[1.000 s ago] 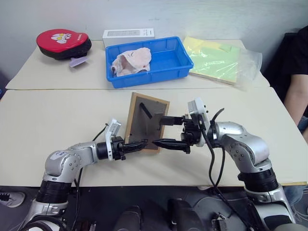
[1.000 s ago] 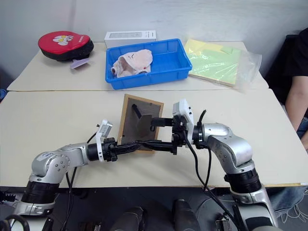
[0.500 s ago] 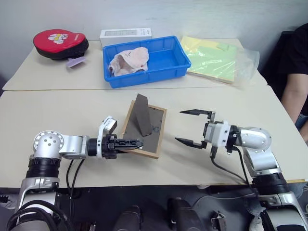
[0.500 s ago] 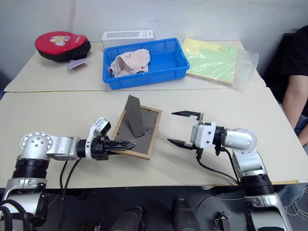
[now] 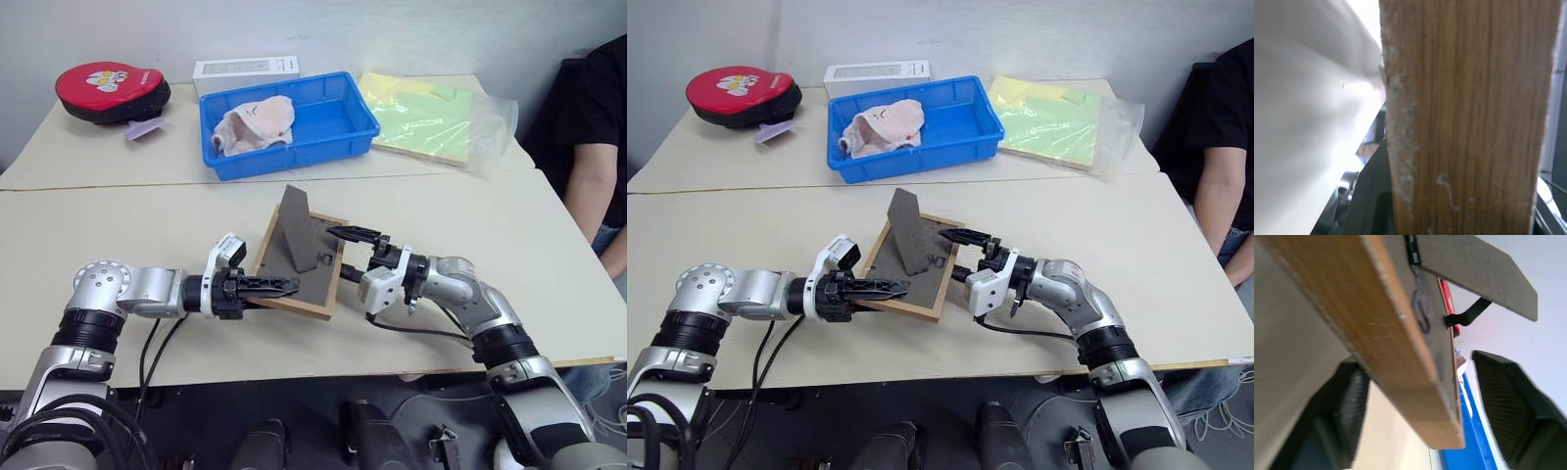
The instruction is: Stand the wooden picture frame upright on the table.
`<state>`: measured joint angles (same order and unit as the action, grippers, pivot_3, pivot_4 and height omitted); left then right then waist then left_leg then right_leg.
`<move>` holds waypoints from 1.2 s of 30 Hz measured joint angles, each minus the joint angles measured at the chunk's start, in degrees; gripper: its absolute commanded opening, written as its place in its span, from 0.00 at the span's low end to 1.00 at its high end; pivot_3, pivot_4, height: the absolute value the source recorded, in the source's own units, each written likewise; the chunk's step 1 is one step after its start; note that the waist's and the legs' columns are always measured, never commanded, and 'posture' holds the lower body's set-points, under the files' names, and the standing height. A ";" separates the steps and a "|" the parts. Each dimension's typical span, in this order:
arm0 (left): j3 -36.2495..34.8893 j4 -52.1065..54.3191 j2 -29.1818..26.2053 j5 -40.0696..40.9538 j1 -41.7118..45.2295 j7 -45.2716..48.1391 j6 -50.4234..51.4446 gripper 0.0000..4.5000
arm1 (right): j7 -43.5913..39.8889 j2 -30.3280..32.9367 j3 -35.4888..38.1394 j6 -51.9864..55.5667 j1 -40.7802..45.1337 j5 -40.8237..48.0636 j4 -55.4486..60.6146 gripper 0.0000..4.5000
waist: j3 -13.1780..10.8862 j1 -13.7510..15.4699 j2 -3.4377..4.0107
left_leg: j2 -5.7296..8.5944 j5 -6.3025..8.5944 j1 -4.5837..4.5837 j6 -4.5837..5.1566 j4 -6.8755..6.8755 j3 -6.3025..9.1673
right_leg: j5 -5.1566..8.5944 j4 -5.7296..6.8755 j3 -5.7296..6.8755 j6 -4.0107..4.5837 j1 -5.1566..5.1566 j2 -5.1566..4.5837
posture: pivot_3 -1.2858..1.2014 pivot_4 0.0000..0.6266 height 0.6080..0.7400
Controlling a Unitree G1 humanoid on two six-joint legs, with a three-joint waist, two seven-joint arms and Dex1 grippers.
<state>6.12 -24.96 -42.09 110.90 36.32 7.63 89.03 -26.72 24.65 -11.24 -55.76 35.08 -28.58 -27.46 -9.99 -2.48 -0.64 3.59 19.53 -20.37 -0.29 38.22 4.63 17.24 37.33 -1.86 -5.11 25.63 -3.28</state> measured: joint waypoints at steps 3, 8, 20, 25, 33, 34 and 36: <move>-0.10 -0.02 -0.32 0.56 0.02 0.19 -0.40 0.45 | 2.58 0.79 -0.90 -0.82 0.04 -2.01 -0.59 0.36 | 0.00 -0.26 0.00 | 0.01 0.00 0.00 0.00 -0.01 0.00 | 0.00 0.02 -0.01 0.01 0.01 0.00 | 0.52 0.24 1.00; -4.01 1.69 -0.58 0.89 0.04 1.32 -1.88 0.77 | 6.15 1.86 -1.78 -1.49 0.70 -3.02 -2.29 0.28 | 0.00 -0.87 0.00 | 0.04 -0.01 0.04 -0.02 -0.02 0.02 | 0.01 0.08 0.00 0.02 0.03 0.02 | 0.52 0.24 1.00; -21.83 22.25 -11.19 -20.14 -18.42 16.99 -22.74 0.85 | -0.21 3.56 -3.46 2.80 -0.54 15.61 -0.14 0.28 | -0.03 -2.30 0.06 | -0.10 0.05 0.10 -0.13 -0.24 0.30 | 0.10 -0.08 -0.14 0.18 0.00 0.15 | 0.52 0.24 1.00; -20.63 29.28 -11.19 -49.67 -27.07 36.59 -49.76 0.97 | -17.20 2.59 -3.52 35.58 -8.51 52.13 17.04 0.28 | -0.06 -0.78 0.12 | -0.23 0.11 0.02 -0.14 -0.18 0.50 | 0.04 -0.31 -0.01 0.27 -0.16 0.17 | 0.52 0.24 1.00; -19.01 31.51 -5.63 -62.71 -29.38 43.80 -62.02 1.00 | -16.17 4.14 2.45 73.45 -8.14 72.68 26.00 0.28 | -0.06 1.78 0.12 | -0.19 0.18 -0.04 -0.01 -0.14 0.54 | 0.02 -0.34 0.01 0.26 -0.16 0.12 | 0.52 0.24 1.00; -18.50 31.82 -4.61 -64.41 -30.03 44.37 -63.38 1.00 | -14.06 3.58 3.74 78.55 -7.88 74.78 25.69 0.28 | -0.06 2.10 0.12 | -0.19 0.19 -0.04 0.00 -0.14 0.53 | 0.01 -0.34 0.00 0.25 -0.15 0.12 | 0.52 0.24 1.00; -18.30 31.99 -3.64 -65.84 -30.36 45.03 -63.94 1.00 | -12.12 3.51 5.64 85.59 -6.54 77.34 24.87 0.28 | -0.06 2.24 0.11 | -0.20 0.19 -0.06 0.01 -0.12 0.53 | 0.01 -0.32 0.01 0.25 -0.13 0.13 | 0.52 0.24 1.00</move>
<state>-12.18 7.03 -45.73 45.06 5.96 52.65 25.09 -38.84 28.16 -5.61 29.83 28.54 48.75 -2.59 -10.05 -0.23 -0.52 3.39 19.72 -20.44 -0.28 38.10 5.16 17.25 37.01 -1.86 -4.86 25.49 -3.15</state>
